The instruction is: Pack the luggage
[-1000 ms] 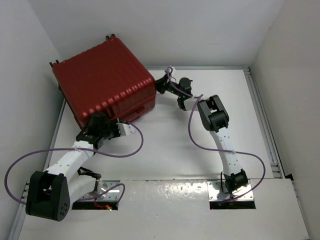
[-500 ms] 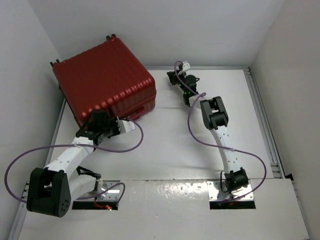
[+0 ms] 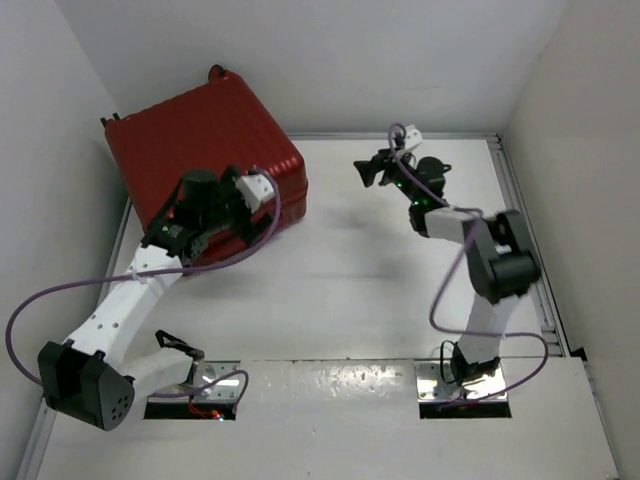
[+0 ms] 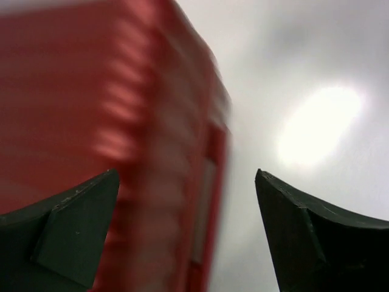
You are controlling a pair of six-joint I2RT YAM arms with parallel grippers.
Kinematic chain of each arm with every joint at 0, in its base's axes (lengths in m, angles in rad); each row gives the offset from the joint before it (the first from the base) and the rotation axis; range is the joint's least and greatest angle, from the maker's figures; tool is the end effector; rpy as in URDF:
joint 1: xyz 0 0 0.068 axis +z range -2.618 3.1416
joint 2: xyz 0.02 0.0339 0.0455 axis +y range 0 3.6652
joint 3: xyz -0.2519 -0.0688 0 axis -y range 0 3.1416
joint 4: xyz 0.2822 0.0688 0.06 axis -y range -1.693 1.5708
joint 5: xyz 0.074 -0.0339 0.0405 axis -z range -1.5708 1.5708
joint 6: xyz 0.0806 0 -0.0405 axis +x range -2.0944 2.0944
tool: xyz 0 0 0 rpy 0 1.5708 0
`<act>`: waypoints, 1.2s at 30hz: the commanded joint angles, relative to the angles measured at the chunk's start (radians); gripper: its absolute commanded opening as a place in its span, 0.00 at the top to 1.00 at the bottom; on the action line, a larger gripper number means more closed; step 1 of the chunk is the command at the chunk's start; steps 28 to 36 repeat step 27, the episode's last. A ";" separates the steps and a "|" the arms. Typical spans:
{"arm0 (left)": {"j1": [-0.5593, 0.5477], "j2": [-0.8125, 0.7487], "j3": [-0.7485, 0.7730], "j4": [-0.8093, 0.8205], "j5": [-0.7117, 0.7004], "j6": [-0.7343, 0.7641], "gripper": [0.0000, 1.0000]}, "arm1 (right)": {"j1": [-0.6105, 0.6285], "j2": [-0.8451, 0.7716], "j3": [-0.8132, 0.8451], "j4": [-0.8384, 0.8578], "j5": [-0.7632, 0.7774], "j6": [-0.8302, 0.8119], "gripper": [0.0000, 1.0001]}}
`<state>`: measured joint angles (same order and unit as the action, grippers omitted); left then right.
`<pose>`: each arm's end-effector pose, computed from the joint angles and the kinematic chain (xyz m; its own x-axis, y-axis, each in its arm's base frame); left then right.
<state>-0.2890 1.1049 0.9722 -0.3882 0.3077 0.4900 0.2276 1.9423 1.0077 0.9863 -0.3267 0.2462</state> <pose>0.3049 -0.1161 0.2856 -0.1746 0.5198 -0.8362 0.6863 0.6732 0.2752 0.4594 0.1329 0.1646 -0.0794 0.2186 -0.9726 -0.5223 0.8219 0.2273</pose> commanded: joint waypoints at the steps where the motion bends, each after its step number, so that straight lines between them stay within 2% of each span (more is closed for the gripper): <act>1: -0.021 -0.011 0.195 0.163 -0.114 -0.177 0.00 | -0.017 -0.262 -0.118 -0.178 -0.058 -0.061 0.14; 3: -0.050 0.015 0.299 0.102 -0.114 -0.263 0.00 | -0.042 -0.333 -0.141 -0.409 -0.066 -0.061 0.00; 4: -0.061 0.035 0.331 0.060 -0.114 -0.280 0.00 | -0.046 -0.424 -0.135 -0.572 -0.066 -0.061 0.00; 5: -0.070 0.061 0.400 -0.057 -0.123 -0.309 0.00 | -0.080 -0.446 -0.124 -0.704 -0.105 -0.067 0.00; 9: -0.082 0.186 0.407 -0.249 -0.189 -0.425 0.00 | -0.143 -0.612 -0.153 -0.980 -0.150 -0.085 0.00; 11: -0.070 0.210 0.373 -0.264 -0.240 -0.465 0.00 | -0.171 -0.722 -0.179 -1.075 -0.144 -0.105 0.00; 15: -0.013 0.141 0.245 -0.143 -0.231 -0.499 0.00 | -0.221 -0.858 -0.256 -1.150 -0.109 -0.131 0.00; 19: -0.013 0.108 0.221 -0.089 -0.287 -0.557 0.00 | -0.295 -0.934 -0.277 -1.180 -0.098 -0.131 0.00; 26: -0.004 0.099 0.212 -0.069 -0.334 -0.587 0.00 | -0.341 -0.954 -0.265 -1.166 -0.113 -0.122 0.00; 36: -0.004 0.099 0.212 -0.069 -0.343 -0.587 0.00 | -0.340 -0.953 -0.264 -1.166 -0.117 -0.120 0.00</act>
